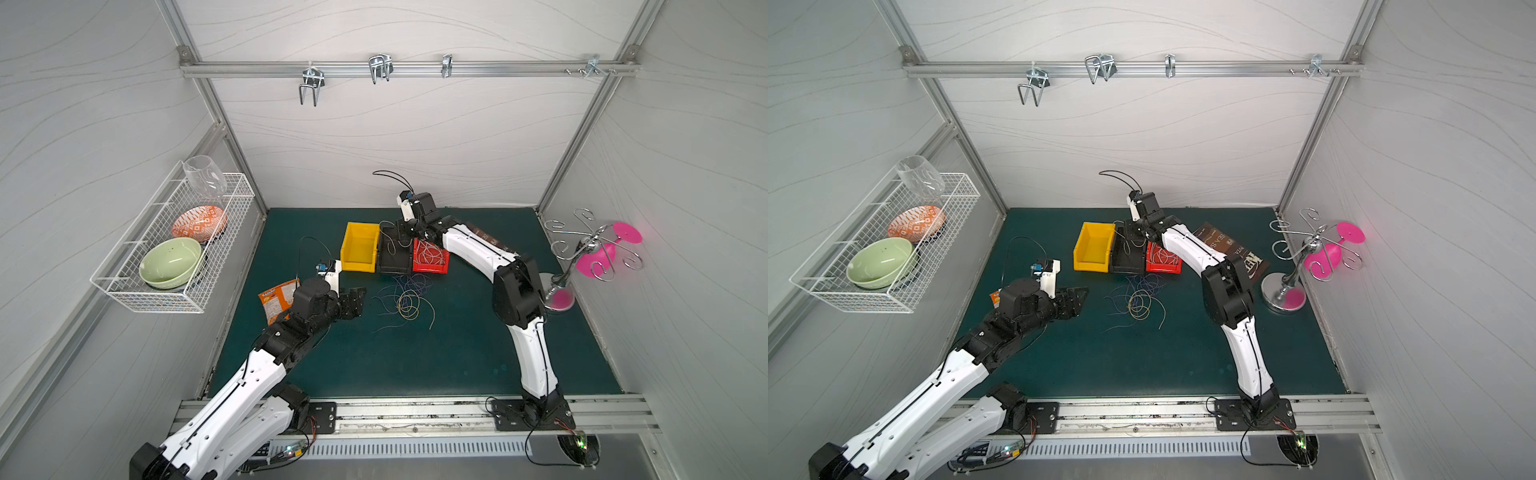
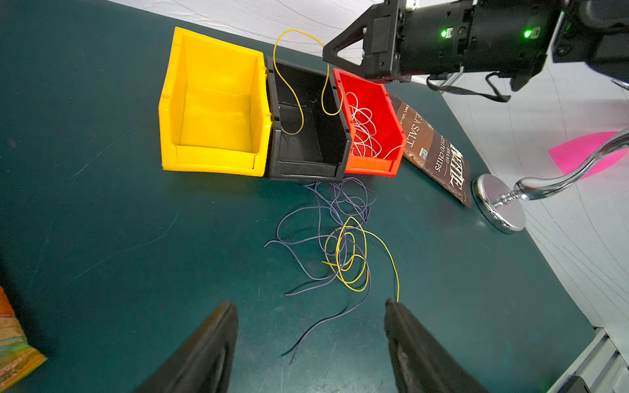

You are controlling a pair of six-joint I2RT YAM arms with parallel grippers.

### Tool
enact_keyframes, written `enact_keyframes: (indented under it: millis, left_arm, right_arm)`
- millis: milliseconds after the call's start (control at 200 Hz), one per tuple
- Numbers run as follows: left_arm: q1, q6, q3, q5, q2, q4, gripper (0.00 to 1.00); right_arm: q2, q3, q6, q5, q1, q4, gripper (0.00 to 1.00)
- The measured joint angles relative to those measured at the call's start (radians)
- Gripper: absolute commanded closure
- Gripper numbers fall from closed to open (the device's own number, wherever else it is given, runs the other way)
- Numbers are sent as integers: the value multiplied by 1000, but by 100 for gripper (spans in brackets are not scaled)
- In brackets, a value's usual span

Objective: Untangle and sort cables by color
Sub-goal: Place the cable in the bin.

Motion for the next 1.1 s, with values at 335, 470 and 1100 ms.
enact_keyframes:
  millis: [335,470,1100]
  left_arm:
    - [8,1,0,0,1,0,27]
    - [13,1,0,1,5,0,27]
    - [26,1,0,24,19,0,26]
  right_arm:
    - [69,-5,74,16,1,19,100]
    - [69,-19,79,80,1,25,100]
    - [60,-84,76,193,27,18,76]
